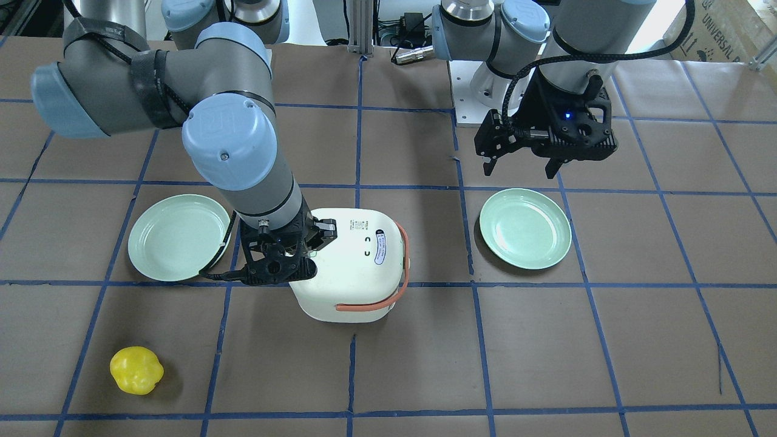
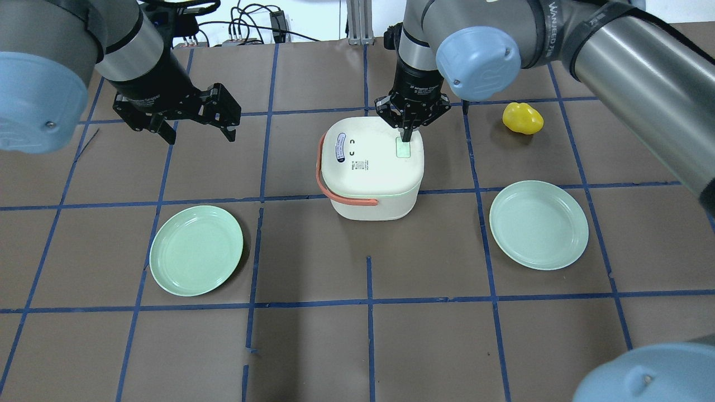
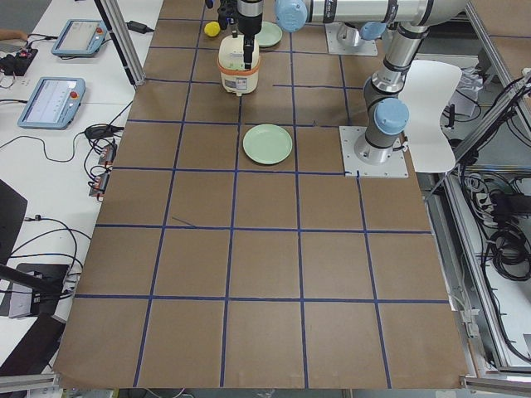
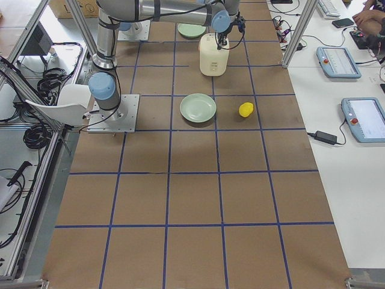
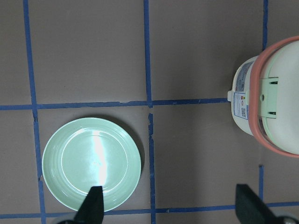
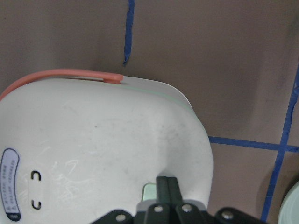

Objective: Press rice cooker button
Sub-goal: 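Press down on the green lid button with the right gripper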

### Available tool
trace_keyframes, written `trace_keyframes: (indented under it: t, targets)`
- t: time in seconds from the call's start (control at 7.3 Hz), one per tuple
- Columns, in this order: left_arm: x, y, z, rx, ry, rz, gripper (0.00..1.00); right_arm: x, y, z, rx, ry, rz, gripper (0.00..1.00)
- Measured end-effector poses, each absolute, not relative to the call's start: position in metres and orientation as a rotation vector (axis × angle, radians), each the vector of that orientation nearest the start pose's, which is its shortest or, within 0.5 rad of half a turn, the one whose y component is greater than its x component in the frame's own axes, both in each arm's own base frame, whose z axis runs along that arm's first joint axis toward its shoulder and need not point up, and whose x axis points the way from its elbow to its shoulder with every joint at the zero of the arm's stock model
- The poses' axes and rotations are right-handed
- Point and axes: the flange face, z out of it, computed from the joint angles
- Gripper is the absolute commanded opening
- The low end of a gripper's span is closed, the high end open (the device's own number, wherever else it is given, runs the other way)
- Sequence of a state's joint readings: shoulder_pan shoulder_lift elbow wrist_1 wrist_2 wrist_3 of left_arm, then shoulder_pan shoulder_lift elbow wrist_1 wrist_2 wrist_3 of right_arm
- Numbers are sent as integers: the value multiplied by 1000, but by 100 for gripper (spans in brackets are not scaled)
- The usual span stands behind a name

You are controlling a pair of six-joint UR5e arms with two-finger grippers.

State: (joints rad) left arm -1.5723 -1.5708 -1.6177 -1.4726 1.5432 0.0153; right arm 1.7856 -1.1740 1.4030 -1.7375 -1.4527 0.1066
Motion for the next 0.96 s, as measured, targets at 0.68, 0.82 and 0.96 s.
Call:
trace_keyframes:
  t: [0.68, 0.82, 0.96]
  targets:
    - [-137, -496, 474, 28, 3168, -81, 100, 279, -592, 360, -145, 3030, 128, 4]
    - [-137, -496, 475, 28, 3168, -81, 100, 279, -591, 359, -144, 3031, 136, 4]
    - [-137, -496, 475, 28, 3168, -81, 100, 279, -590, 360, -142, 3029, 146, 4]
